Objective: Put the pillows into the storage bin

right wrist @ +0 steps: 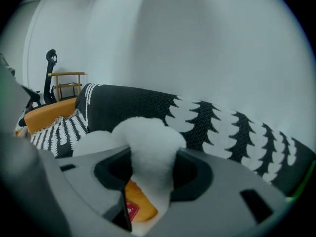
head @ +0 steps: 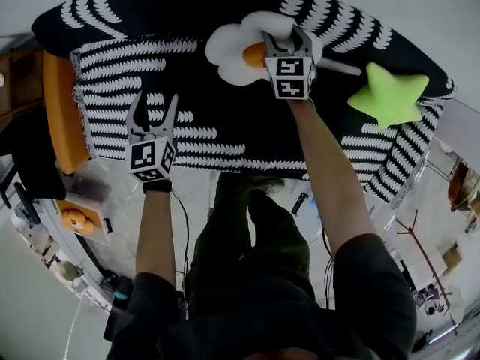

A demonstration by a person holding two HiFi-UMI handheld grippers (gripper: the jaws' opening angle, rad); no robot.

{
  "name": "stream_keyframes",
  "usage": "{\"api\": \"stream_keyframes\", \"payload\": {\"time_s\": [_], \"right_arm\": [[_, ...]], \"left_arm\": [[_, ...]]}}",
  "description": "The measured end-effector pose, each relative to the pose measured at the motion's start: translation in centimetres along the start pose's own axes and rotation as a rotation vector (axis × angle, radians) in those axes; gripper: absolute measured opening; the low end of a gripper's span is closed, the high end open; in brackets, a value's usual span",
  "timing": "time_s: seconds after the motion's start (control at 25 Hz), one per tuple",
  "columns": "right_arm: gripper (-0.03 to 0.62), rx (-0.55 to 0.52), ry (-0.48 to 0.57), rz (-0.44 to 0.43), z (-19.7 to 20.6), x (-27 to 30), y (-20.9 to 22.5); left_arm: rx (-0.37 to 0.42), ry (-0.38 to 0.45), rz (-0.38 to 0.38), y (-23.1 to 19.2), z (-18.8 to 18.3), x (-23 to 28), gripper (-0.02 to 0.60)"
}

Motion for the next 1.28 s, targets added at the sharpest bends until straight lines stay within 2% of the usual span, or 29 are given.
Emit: {"api": "stream_keyframes", "payload": {"time_s": [0.12, 0.32, 0.52, 0.72, 1.0, 1.28], "right_arm": [[0.144, 0.005, 0.017, 0.017, 0.1, -1.3, -0.3], [0.092, 0.068, 0.089, 0.06, -0.2, -5.1, 0.4], [0.078, 0.113, 0.175, 0.126, -0.5, -9.1, 3.1], [0.078, 0.132, 0.245, 0.227, -0.1, -15.3, 7.0], [0.078, 0.206, 0.257, 0.414, 4.0, -27.8, 13.7], [0.08, 0.3, 0.177, 0.671, 15.9, -43.9, 19.5]], "left_arm": [[0.018, 0.004, 0.029, 0.9, -0.6, 0.5, 0.314], [0.05, 0.012, 0.066, 3.0, -1.6, 0.7, 0.314], [0.087, 0.019, 0.114, 6.4, -2.0, 1.3, 0.314], [0.143, 0.03, 0.192, 11.5, -2.5, 1.7, 0.314], [0.23, 0.035, 0.351, 22.8, -3.5, 1.5, 0.314], [0.342, 0.003, 0.588, 40.0, 0.2, 1.5, 0.314]]}}
Point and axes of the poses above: the fingertips, and each gripper's own axes: x forward along the fingers, y to its right, z out of its underside, the point moved 6 cm from there along -x, backward along the fingers, and after that the axes turned 12 degrees about -x, right-handed, at the moved point
